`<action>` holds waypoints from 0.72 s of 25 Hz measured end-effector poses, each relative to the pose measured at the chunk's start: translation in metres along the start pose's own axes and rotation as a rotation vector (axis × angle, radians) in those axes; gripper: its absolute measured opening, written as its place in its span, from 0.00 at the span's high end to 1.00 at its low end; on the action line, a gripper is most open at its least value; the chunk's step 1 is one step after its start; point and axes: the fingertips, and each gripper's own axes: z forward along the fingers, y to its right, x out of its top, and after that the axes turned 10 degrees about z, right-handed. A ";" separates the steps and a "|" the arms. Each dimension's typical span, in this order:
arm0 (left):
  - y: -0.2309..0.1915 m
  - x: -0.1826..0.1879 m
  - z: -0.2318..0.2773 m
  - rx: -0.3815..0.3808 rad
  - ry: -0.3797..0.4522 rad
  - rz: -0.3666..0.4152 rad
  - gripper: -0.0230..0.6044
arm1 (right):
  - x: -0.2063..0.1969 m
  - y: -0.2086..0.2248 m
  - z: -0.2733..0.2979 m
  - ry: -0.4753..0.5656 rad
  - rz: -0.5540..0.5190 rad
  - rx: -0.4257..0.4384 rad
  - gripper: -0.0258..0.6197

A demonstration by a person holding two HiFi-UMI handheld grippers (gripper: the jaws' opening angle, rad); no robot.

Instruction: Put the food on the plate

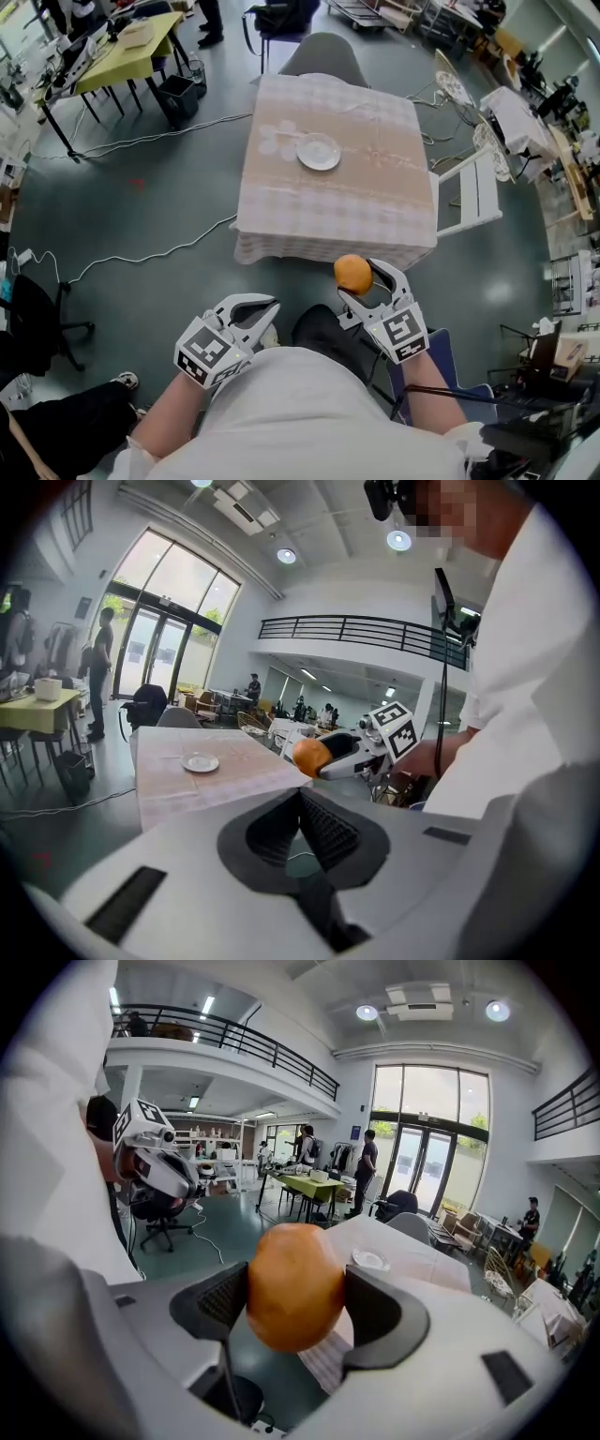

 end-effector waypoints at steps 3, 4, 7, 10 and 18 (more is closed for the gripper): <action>-0.028 0.000 0.000 0.046 0.007 -0.028 0.95 | 0.016 0.025 0.035 -0.002 -0.021 0.016 0.43; -0.038 0.000 0.001 0.059 0.002 -0.031 0.95 | 0.020 0.035 0.048 -0.005 -0.028 0.024 0.43; -0.071 0.004 0.006 0.113 -0.013 -0.034 0.95 | 0.035 0.067 0.088 -0.009 -0.057 0.049 0.43; -0.106 0.023 0.018 0.178 0.000 -0.053 0.95 | 0.049 0.101 0.127 -0.017 -0.080 0.084 0.43; -0.172 0.070 0.068 0.297 0.012 -0.078 0.95 | 0.046 0.202 0.229 -0.107 -0.115 0.149 0.43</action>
